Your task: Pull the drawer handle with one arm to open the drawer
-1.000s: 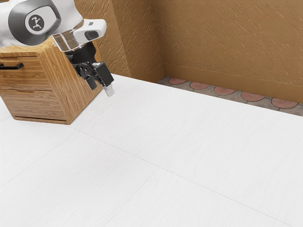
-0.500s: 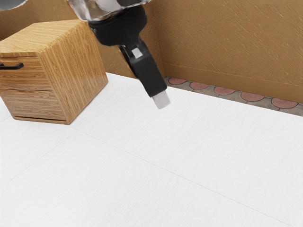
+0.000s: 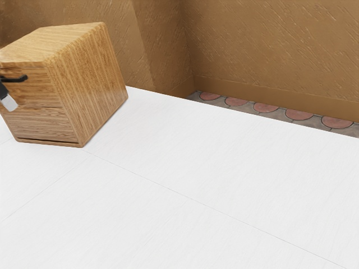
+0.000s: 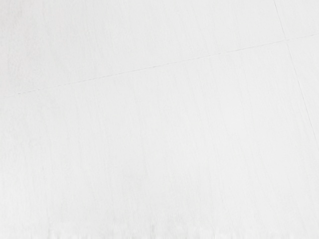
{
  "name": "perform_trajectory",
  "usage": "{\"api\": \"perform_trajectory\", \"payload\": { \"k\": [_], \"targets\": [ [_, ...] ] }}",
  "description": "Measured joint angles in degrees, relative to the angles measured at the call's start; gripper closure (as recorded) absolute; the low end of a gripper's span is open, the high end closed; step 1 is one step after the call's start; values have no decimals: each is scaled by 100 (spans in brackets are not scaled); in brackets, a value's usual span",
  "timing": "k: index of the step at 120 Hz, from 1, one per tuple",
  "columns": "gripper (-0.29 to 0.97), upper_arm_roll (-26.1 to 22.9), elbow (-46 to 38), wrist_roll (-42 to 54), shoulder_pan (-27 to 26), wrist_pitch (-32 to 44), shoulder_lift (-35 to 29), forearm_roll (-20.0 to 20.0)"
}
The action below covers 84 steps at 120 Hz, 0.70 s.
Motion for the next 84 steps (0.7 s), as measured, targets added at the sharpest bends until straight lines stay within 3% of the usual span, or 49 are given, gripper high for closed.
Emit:
{"api": "perform_trajectory", "payload": {
  "k": [10, 17, 30, 53, 66, 84],
  "targets": [
    [1, -515, -1088, 478, 2679, 648, -85, -131],
    [1, -677, -1250, 820, 3561, 980, 282, -347],
    [0, -498, -1105, 1568, 3337, 1444, 629, -417],
    [0, 422, -1068, 3213, 2602, 2168, 665, -490],
    [0, 571, -1080, 3987, 2567, 2190, 520, -528],
    [0, 1398, -857, 5031, 2748, 2188, 268, -159]
  ]
}}
